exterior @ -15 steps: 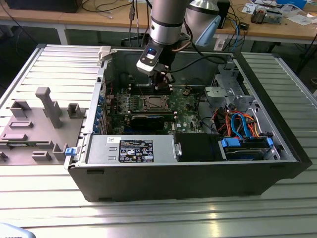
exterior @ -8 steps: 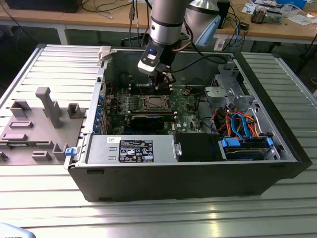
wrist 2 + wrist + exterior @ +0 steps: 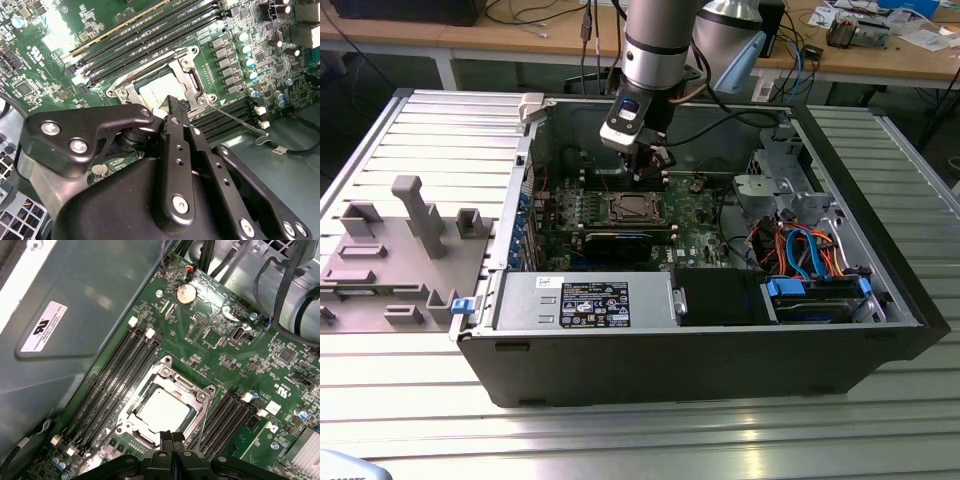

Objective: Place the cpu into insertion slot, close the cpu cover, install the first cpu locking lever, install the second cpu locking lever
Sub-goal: 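Install the first cpu locking lever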

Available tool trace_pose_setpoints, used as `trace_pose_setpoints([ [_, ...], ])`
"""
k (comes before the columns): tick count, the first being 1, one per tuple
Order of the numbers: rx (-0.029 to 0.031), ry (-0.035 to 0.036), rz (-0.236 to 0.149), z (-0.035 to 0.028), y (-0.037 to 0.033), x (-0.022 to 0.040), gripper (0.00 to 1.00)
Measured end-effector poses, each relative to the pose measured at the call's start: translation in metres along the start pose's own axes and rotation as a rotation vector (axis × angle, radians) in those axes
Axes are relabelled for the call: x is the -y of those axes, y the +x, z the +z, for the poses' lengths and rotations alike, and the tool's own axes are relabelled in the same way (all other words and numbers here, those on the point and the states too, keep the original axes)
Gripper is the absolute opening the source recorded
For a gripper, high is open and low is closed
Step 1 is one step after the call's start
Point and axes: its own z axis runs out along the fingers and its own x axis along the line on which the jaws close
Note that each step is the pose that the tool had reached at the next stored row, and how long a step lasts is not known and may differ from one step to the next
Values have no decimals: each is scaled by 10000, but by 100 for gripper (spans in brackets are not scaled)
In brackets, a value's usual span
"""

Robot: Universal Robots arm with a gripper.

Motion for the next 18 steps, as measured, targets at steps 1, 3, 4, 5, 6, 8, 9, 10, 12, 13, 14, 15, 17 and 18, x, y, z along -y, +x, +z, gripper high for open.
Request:
trace_pose_setpoints([
  [1, 1, 1, -27, 0, 0, 0, 11],
  [3, 7, 3, -119, 0, 0, 0, 11],
  [4, 9, 4, -144, 0, 0, 0, 11],
  [5, 11, 5, -179, 0, 0, 0, 11],
  [6, 13, 6, -206, 0, 0, 0, 11],
  [8, 16, 7, -261, 0, 0, 0, 11],
  [9, 17, 8, -291, 0, 0, 0, 11],
  [10, 19, 9, -314, 0, 0, 0, 11],
  [12, 22, 11, -363, 0, 0, 0, 11],
  [13, 23, 11, -388, 0, 0, 0, 11],
  [14, 25, 11, -413, 0, 0, 0, 11],
  [15, 27, 13, -451, 0, 0, 0, 11],
  [17, 30, 14, -495, 0, 0, 0, 11],
  [18, 32, 15, -520, 0, 0, 0, 11],
])
